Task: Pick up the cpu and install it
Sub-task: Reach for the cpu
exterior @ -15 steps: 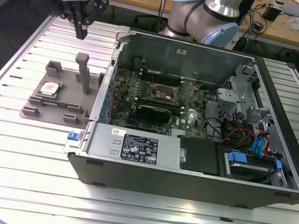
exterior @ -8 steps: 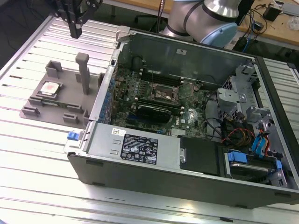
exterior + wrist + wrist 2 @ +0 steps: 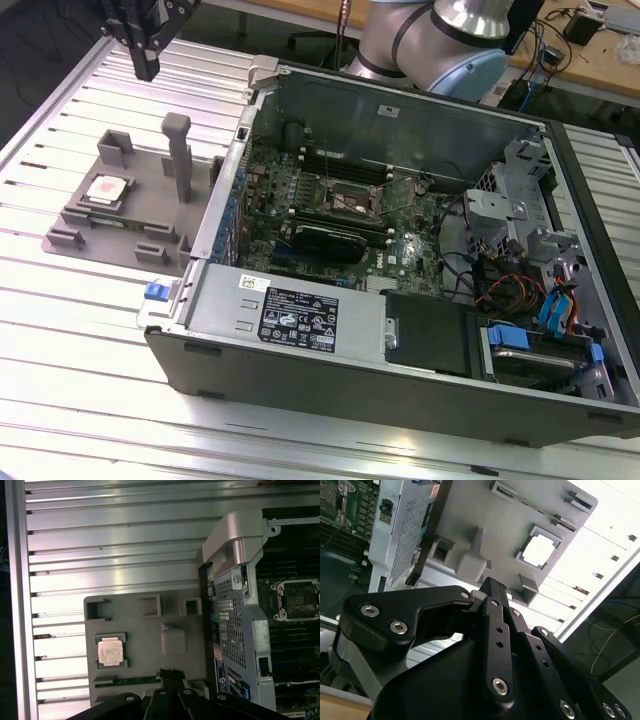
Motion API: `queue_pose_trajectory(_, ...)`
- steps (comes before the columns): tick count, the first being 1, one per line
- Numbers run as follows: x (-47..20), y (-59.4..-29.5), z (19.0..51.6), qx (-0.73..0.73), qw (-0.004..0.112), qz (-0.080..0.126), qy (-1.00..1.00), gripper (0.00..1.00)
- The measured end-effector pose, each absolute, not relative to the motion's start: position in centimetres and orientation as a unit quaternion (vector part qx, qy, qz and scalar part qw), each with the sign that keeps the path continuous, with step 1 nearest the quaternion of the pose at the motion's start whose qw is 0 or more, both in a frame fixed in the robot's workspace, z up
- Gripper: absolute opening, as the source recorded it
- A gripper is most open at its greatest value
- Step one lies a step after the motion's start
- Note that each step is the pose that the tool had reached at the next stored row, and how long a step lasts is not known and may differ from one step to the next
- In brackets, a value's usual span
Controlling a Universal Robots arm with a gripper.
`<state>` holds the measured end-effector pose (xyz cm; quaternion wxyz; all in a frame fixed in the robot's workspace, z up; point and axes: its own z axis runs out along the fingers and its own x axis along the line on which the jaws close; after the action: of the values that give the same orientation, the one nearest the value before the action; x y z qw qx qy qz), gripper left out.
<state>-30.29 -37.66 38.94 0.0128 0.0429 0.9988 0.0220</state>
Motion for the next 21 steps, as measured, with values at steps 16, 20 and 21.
queue_pose_trajectory(16,-34.8,-38.4,35.9,0.043,0.013,0.022,0.999,0.11)
queue_pose_trajectory(20,-35.6,-39.0,34.8,0.043,0.013,0.022,0.999,0.11)
queue_pose_trajectory(21,-35.7,-39.1,34.7,0.043,0.013,0.022,0.999,0.11)
